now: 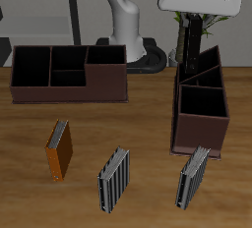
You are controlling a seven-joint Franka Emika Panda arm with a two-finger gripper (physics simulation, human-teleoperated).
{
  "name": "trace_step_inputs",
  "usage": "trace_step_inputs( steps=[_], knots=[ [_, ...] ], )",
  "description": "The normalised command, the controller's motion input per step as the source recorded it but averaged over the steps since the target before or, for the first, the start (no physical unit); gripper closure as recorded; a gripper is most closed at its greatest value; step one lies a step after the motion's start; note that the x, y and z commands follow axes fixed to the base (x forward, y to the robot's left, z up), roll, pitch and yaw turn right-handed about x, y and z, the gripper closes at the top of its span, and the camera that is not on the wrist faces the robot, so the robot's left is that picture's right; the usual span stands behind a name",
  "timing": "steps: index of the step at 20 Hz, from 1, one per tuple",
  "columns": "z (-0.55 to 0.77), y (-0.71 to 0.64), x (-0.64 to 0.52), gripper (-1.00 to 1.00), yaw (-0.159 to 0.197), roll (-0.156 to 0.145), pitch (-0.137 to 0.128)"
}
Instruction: Place the black book into the left desk caddy's right compartment
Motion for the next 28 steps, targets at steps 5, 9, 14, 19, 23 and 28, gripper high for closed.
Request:
trace_step_inputs(
  steps=[5, 9, 14, 19, 23, 28],
  knots=[
    [0.02, 0.48, 0.04, 1.0, 0.011, 0.05, 0.007],
    [-0.04, 0.34, 0.05, 1.0, 0.002, 0.033, 0.013],
    [-0.01, 0.15, 0.04, 1.0, -0.013, 0.007, 0.005],
    [-0.04, -0.02, 0.09, 1.0, -0.015, 0.0, 0.012],
    [-0.08, -0.02, 0.03, 1.0, -0.008, -0.015, 0.005],
    [-0.12, 0.01, 0.07, 1.0, -0.013, 0.0, 0.013]
  ],
)
